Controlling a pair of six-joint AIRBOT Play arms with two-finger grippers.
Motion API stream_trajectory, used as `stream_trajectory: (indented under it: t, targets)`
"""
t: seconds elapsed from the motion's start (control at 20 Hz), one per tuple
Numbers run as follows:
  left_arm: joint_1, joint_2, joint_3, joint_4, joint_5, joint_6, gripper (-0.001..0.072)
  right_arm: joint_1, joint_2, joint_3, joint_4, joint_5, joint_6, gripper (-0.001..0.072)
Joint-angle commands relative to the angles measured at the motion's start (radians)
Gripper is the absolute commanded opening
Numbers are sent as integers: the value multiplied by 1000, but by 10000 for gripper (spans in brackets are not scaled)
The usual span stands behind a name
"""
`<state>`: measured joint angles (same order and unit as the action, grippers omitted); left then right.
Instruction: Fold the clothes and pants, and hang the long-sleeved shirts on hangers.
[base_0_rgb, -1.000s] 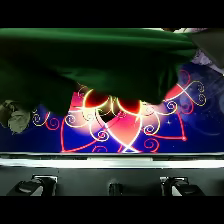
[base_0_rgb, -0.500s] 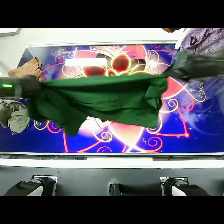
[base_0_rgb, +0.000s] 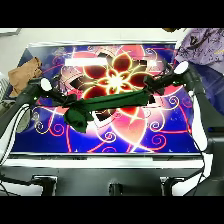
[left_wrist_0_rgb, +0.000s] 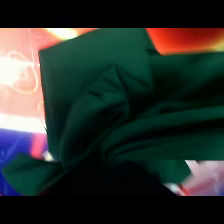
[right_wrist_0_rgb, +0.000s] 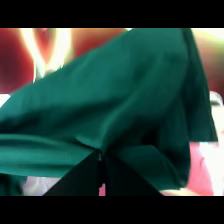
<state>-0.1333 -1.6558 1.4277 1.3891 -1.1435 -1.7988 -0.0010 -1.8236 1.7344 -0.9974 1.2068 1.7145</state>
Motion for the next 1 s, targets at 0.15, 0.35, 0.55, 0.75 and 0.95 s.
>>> stream_trajectory:
  t: [0.15,0.35,0.55,0.75,0.95]
  targets:
    - [129,84,75,0,-99,85,612,0,-22,-2,37,-53,-36,30]
    - [302,407,-269,-86,-45,106,611,0,21,-2,-13,12,-54,30]
    - [348,730,-789,-500,83,220,611,0,47,-2,-48,62,-59,30]
    - [255,794,-1028,-686,306,233,610,0,49,-2,-50,111,-58,30]
    - [142,717,-1027,-702,462,233,595,0,50,-2,-56,143,-58,30]
